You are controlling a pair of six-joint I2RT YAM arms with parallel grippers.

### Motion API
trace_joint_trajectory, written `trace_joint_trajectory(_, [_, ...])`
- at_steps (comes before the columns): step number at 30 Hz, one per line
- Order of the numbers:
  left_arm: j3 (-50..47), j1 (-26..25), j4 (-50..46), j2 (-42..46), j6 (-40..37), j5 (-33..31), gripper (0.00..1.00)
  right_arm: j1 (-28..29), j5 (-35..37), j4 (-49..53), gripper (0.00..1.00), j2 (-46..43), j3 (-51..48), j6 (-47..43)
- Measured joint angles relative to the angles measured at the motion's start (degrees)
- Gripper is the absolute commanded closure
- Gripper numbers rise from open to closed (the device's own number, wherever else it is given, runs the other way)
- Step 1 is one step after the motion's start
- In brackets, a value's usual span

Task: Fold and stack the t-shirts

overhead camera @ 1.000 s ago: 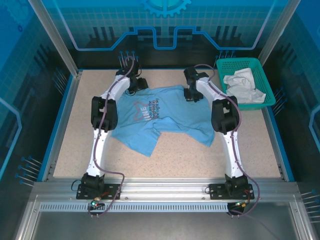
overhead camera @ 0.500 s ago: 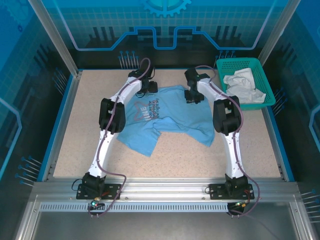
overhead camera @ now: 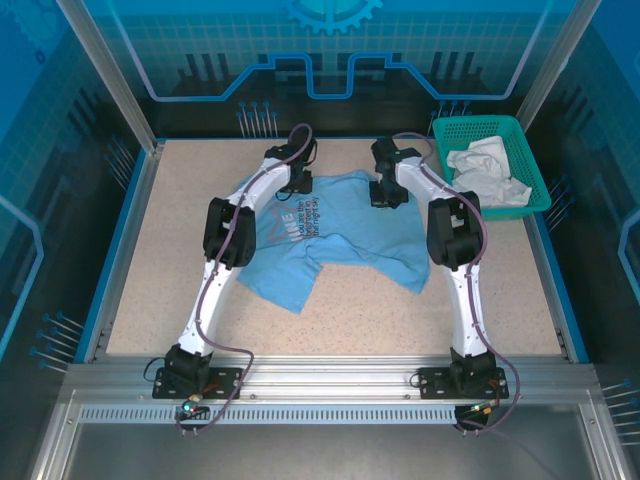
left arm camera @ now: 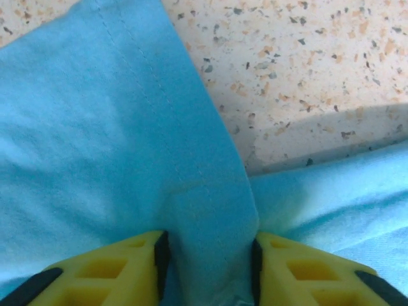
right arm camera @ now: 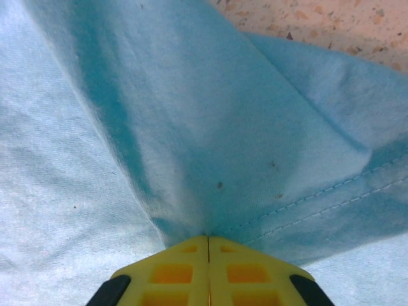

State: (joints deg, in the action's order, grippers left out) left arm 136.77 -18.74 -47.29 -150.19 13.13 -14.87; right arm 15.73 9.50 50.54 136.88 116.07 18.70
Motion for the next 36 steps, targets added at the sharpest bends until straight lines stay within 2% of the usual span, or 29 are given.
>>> trace_joint_trajectory(3, [0.0,-0.2,-0.1,0.0,0.0,-0.6,0.75,-0.2,-0.2,-0.1,1.00,0.0,0.0,-0.1])
trace_joint_trajectory(7, [0.0,-0.2,0.0,0.0,0.2,-1.4,0.78,-0.2,-0.6,-0.2,1.00,-0.2,-0.2,-0.1])
trace_joint_trajectory(10, [-0.8,-0.2,0.6,0.3,0.2,-2.1,0.85,-0.2,-0.6,-0.4,1.00,-0.5,-0.5,-0.1])
trace_joint_trajectory(13, [-1.8,-0.2,1.2,1.0,0.4,-2.5,0.84,-0.2,-0.7,-0.6,1.00,-1.5,-1.4,-0.1])
trace_joint_trajectory(15, [-2.7,-0.2,1.7,1.7,0.6,-2.6,0.77,-0.3,-0.8,-0.7,1.00,-2.6,-2.0,-0.1])
trace_joint_trajectory(19, [-4.4,-0.1,3.1,3.3,0.7,-2.5,0.75,-0.6,-1.4,-1.2,1.00,-5.6,-2.9,0.6])
trace_joint_trajectory(21, [-4.7,0.0,3.4,3.9,0.8,-2.3,0.81,-0.9,-2.0,-1.8,1.00,-6.9,-3.3,0.9])
trace_joint_trajectory(24, [-5.4,0.4,4.2,4.7,1.7,-1.7,1.00,-1.7,-2.9,-2.2,1.00,-8.7,-4.0,1.5])
trace_joint_trajectory(32, [-6.4,2.6,5.7,5.5,2.4,-0.6,1.00,-3.8,-3.9,-2.7,1.00,-9.6,-3.9,3.0])
trace_joint_trajectory(36, [-6.5,3.7,6.5,5.6,3.2,-2.1,1.00,-4.2,-2.4,-1.7,1.00,-9.3,-0.9,3.6])
